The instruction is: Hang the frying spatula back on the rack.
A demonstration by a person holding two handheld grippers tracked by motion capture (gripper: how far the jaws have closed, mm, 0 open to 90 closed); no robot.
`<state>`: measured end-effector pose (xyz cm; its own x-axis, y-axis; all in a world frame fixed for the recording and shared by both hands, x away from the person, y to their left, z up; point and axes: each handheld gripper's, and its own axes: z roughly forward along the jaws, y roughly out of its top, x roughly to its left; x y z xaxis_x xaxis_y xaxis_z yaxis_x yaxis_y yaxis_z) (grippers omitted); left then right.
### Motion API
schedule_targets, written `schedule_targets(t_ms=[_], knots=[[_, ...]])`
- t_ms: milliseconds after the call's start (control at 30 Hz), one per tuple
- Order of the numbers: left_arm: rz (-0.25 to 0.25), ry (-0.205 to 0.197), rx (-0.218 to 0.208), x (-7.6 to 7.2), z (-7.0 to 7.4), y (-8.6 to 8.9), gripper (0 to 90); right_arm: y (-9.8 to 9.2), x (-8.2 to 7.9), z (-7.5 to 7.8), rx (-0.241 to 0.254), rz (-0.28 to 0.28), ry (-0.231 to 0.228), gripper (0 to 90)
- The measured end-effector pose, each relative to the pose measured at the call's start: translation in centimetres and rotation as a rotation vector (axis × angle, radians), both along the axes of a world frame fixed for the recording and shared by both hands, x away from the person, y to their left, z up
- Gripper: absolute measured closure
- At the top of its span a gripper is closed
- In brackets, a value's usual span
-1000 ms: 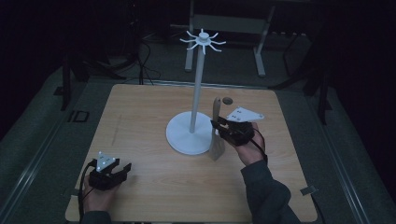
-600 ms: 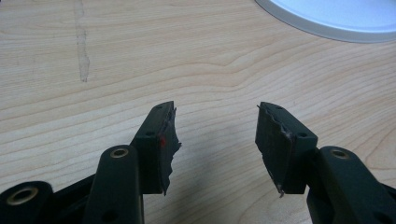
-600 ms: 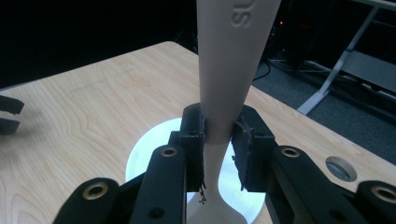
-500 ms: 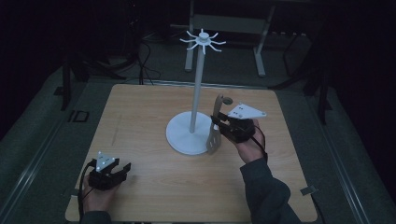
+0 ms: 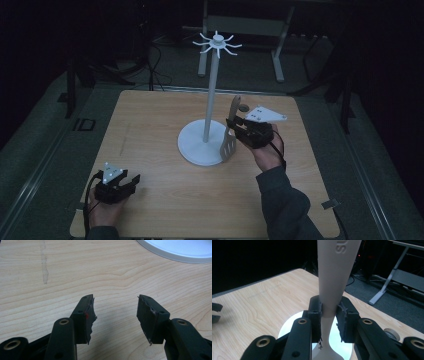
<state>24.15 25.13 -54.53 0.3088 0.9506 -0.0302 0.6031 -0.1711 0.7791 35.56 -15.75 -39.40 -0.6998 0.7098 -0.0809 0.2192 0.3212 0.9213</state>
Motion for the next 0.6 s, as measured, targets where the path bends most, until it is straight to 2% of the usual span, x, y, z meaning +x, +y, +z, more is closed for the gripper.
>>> schedule_targets(t_ms=[600], knots=[[0.005,-0.001,-0.002,0.0,0.0,0.1,48.0,-0.1,0.5,1.3,0.049,-0.011,0.005,74.6]])
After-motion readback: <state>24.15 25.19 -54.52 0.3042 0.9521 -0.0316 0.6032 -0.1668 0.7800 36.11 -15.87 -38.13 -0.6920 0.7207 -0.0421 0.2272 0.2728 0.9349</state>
